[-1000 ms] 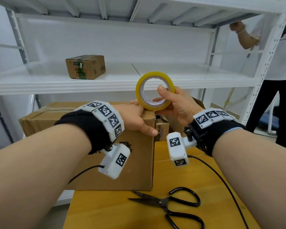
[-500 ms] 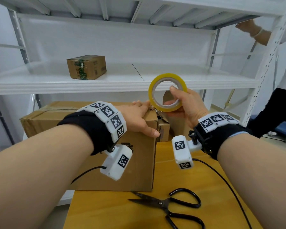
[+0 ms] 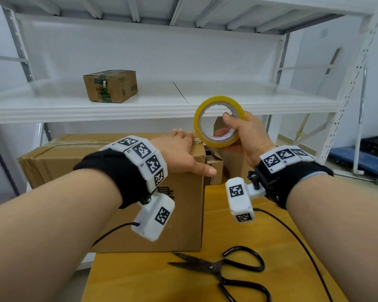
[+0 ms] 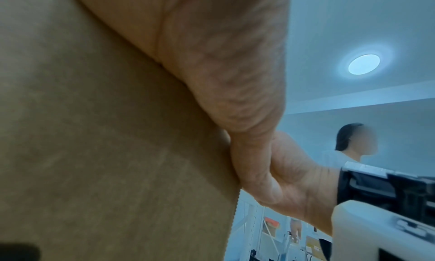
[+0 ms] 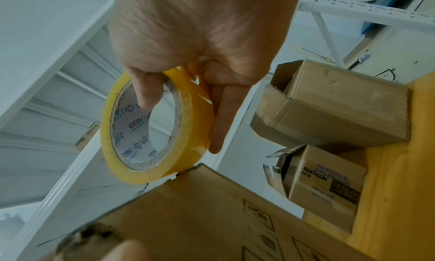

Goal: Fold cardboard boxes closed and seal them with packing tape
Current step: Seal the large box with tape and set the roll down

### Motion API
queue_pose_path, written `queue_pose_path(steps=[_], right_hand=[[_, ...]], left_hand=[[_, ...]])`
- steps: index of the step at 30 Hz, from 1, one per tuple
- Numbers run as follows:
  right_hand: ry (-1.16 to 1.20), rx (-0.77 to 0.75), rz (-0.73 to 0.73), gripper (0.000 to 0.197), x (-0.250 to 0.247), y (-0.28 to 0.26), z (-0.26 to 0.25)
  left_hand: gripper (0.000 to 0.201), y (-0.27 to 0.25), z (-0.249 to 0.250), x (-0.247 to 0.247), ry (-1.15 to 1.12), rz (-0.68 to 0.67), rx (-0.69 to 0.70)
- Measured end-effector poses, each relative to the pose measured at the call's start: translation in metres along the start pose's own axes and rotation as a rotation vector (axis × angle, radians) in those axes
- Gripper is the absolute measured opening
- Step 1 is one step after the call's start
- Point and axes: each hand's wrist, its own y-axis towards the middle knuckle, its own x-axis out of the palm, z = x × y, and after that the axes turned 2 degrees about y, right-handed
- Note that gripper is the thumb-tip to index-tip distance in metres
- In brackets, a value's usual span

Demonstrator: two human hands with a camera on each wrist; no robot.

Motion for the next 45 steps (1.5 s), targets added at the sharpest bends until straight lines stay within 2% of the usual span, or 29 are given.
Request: queue_pose_path(steps=[6, 11, 16, 21, 24, 31, 35, 38, 41, 45], right_hand=[[-0.015, -0.029, 0.018, 0.020, -0.003, -0.001, 0.001], [-0.043, -0.053, 0.051, 0.020, -0.003, -0.002, 0.002], [-0.072, -0.096, 0.115, 0.010, -0.007, -0.002, 0.006], [-0.097, -0.076, 0.163, 0.008, -0.028, -0.004, 0.014], [-0.093, -0.051, 0.154, 0.008, -0.033, -0.005, 0.018], [-0.083, -0.019, 0.152, 0.009, -0.035, -0.003, 0.018], [-0.076, 0.000, 0.153, 0.010, -0.039, -0.003, 0.021], [-0.053, 0.011, 0.162, 0.010, -0.041, -0.004, 0.025], [-0.064, 0.038, 0.112, 0.007, -0.041, -0.004, 0.030], [-0.081, 0.105, 0.060, 0.022, -0.043, -0.002, 0.038]], left_hand=[[0.126, -0.004, 0.003, 0.002, 0.027, 0.039, 0.001], [0.128, -0.006, 0.004, 0.001, -0.012, 0.017, -0.011], [0.132, -0.008, 0.005, 0.000, -0.009, -0.004, -0.027], [0.133, -0.008, 0.005, -0.001, -0.001, -0.014, -0.008], [0.137, -0.006, 0.002, 0.000, 0.001, -0.023, 0.006], [0.127, -0.006, 0.008, -0.004, 0.074, -0.031, -0.002], [0.134, 0.001, 0.017, -0.014, 0.172, 0.017, 0.029], [0.132, 0.005, 0.019, -0.010, 0.094, 0.013, 0.078], [0.134, 0.008, 0.010, -0.001, 0.041, 0.001, 0.093], [0.135, 0.005, 0.006, -0.002, 0.006, -0.015, 0.089]])
